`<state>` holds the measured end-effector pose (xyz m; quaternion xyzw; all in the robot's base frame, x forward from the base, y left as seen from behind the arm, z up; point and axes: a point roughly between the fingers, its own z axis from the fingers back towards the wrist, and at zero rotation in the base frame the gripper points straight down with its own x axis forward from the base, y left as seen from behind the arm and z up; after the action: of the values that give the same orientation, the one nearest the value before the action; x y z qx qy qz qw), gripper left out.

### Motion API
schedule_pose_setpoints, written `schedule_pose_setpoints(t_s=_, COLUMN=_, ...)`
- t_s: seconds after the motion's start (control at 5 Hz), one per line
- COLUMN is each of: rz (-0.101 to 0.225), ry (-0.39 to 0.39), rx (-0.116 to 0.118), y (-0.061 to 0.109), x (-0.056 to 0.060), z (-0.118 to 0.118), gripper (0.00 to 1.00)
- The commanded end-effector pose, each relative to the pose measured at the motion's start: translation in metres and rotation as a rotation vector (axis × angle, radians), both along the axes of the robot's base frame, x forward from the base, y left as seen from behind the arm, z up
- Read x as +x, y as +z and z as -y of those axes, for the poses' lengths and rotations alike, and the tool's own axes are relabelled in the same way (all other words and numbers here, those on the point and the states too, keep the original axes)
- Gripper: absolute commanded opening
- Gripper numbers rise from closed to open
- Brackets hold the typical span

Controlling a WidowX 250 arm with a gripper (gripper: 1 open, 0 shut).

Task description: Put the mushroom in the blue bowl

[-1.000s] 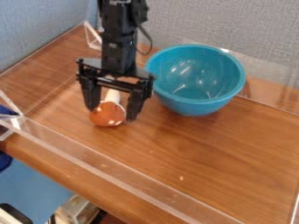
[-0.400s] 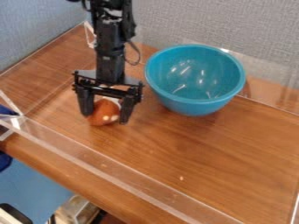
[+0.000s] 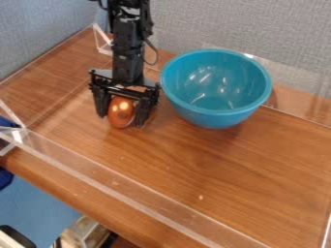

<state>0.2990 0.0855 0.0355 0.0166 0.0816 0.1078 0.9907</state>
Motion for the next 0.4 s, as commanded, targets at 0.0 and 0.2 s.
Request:
schedule_pose_setpoints(t_s=0.0, rz=0.048, ry=0.003, rx=0.018, y=0.0056, x=0.0223, z=-0.0065, gripper=1.0)
schedule_pose_setpoints(t_s=0.2, rz=0.044, ry=0.017, rx=0.017, y=-0.0016, x=0.0323, z=-0.0117, gripper=1.0)
